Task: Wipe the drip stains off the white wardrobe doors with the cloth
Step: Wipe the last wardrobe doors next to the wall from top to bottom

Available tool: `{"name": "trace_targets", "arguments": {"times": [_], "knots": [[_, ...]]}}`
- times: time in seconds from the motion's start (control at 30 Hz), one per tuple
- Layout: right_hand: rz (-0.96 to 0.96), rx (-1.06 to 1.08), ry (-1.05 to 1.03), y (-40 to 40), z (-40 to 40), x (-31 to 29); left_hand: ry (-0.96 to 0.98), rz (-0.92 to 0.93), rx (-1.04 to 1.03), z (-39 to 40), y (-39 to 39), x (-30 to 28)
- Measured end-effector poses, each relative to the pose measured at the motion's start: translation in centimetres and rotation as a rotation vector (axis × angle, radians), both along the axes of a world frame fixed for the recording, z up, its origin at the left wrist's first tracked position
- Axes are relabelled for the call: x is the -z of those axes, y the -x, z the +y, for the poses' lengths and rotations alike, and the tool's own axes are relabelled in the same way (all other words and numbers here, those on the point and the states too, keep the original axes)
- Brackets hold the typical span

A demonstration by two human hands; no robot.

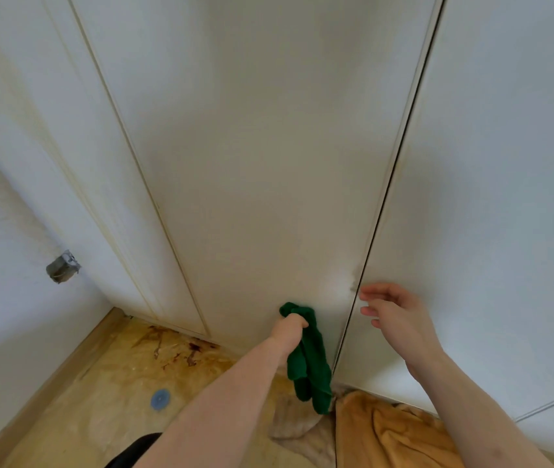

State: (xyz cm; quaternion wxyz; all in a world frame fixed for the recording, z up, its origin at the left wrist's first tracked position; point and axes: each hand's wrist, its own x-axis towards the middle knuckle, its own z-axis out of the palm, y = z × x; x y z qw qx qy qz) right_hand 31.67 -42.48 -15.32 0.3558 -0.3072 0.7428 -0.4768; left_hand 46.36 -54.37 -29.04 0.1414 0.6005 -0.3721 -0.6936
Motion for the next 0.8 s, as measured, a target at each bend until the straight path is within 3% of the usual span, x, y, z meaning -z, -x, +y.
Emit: {"name": "trace_targets", "arguments": {"times": [0.17,0.43,0.53,0.8], "knots": [[-0.011,-0.026,0.002,-1.9,-1.2,0.0,0.176,-0.158,-0.396,-3.7,-6.7,-0.3],[0.003,-0.082,-0.011,-5.1,-3.8,0.6,0.439,-0.180,-0.857,-7.3,-12.1,-3.6],[0.018,-0.102,-0.020,-6.2,-4.8,1.0,0.439,-0.210,-0.859,-8.2,-13.3,-3.4],[0.036,-0.112,-0.036,-7.0,-5.8,1.5,0.378,-0.234,-0.521,-8.6,-12.5,-0.8]]}}
